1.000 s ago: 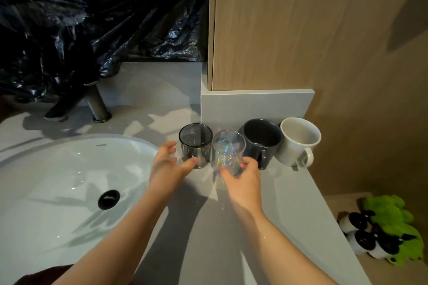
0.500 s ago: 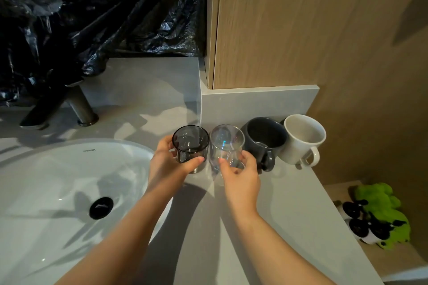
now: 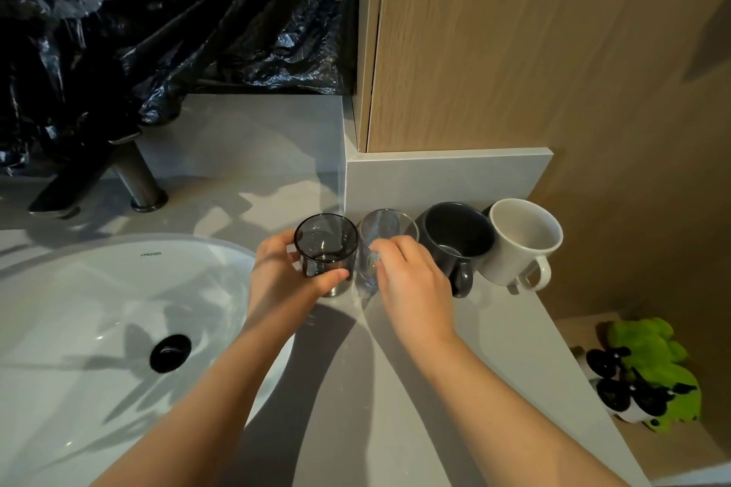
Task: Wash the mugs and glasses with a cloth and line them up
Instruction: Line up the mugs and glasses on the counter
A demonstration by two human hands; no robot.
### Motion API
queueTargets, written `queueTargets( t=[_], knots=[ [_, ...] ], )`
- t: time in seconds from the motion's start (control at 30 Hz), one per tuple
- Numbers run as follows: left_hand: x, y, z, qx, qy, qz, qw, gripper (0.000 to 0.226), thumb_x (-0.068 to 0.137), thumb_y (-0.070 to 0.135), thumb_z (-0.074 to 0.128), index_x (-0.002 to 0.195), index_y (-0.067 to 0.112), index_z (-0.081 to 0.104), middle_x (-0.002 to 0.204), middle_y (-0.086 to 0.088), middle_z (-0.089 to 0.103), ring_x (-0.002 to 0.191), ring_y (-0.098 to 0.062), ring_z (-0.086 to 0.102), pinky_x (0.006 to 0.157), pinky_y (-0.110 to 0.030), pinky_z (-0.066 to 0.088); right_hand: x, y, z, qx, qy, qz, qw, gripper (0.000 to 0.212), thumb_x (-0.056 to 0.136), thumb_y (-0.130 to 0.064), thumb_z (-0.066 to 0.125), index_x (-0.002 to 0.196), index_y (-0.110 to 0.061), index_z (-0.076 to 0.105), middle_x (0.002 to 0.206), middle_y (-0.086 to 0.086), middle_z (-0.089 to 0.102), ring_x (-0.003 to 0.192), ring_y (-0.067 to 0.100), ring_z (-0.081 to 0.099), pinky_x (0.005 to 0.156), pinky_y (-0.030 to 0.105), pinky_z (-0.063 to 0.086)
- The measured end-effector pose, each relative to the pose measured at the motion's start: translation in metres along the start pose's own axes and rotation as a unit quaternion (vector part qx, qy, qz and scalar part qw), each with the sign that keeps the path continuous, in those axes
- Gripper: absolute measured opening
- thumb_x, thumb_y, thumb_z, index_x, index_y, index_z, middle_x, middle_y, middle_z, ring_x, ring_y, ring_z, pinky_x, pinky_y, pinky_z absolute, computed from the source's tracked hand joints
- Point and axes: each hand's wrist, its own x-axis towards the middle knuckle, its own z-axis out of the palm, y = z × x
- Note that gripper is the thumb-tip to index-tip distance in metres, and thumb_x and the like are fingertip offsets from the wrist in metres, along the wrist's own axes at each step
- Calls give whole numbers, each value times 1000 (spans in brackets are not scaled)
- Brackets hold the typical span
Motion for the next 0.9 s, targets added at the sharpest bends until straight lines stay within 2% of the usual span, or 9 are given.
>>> queueTargets(
  t=[0.07, 0.17, 0.27, 0.33, 0.43, 0.53, 0.67, 0.9],
  knots=[
    [1, 1, 0, 17, 3, 2, 1000, 67, 56, 23, 91, 114, 21, 58, 116, 0, 57, 94, 1, 58, 63, -24, 52, 1, 2, 0, -16, 3, -11, 1000, 40, 49, 5, 86, 81, -9, 67, 76, 6, 62, 60, 26, 61, 39, 26, 42],
    [0, 6, 2, 35, 5, 22, 999, 63, 59, 22, 89, 108, 30, 50, 118, 2, 55, 94, -5, 57, 73, -13, 44, 2, 6, -2, -31, 16, -19, 999, 38, 48, 3, 86, 77, -10, 65, 72, 5, 62, 58, 26, 58, 42, 27, 42],
    [-2, 8, 4, 43, 0, 38, 998, 66, 62, 19, 87, 108, 35, 43, 113, 5, 57, 96, -7, 55, 69, -5, 37, 4, 8, -3, -37, 29, -24, 999, 36, 48, 3, 85, 75, -10, 66, 71, 4, 63, 60, 25, 56, 46, 26, 43],
    [-2, 7, 5, 43, 0, 45, 998, 70, 61, 20, 87, 114, 34, 44, 114, 2, 58, 98, -10, 57, 72, -10, 40, 3, 8, -4, -31, 27, -18, 999, 35, 50, 3, 85, 75, -11, 66, 71, 4, 64, 60, 25, 56, 46, 25, 43],
    [-1, 6, 7, 55, 5, 58, 997, 71, 60, 22, 88, 110, 38, 41, 114, 0, 59, 100, -15, 57, 78, -20, 42, 2, 9, -4, -21, 23, -8, 999, 32, 53, 3, 84, 76, -11, 66, 72, 3, 64, 62, 25, 57, 46, 25, 42],
    [-1, 6, 9, 56, 11, 57, 997, 72, 61, 21, 88, 116, 33, 43, 117, -1, 56, 104, -17, 54, 83, -22, 41, 2, 11, -4, -14, 19, -4, 1000, 31, 55, 3, 83, 78, -11, 66, 74, 3, 64, 64, 25, 57, 46, 26, 43],
    [-3, 10, 10, 72, 20, 58, 996, 78, 63, 19, 87, 128, 19, 46, 119, 1, 46, 104, -14, 48, 83, -19, 36, 1, 11, -3, 1, 13, 4, 1000, 35, 54, 5, 84, 80, -10, 66, 75, 3, 63, 67, 26, 57, 45, 27, 42],
    [0, 11, 11, 92, 26, 69, 993, 83, 63, 21, 88, 132, 13, 44, 124, -8, 51, 102, -15, 48, 83, -20, 36, 0, 12, -2, 29, 1, 14, 999, 33, 59, 4, 81, 84, -10, 67, 79, 6, 63, 70, 28, 57, 45, 32, 46]
  ],
)
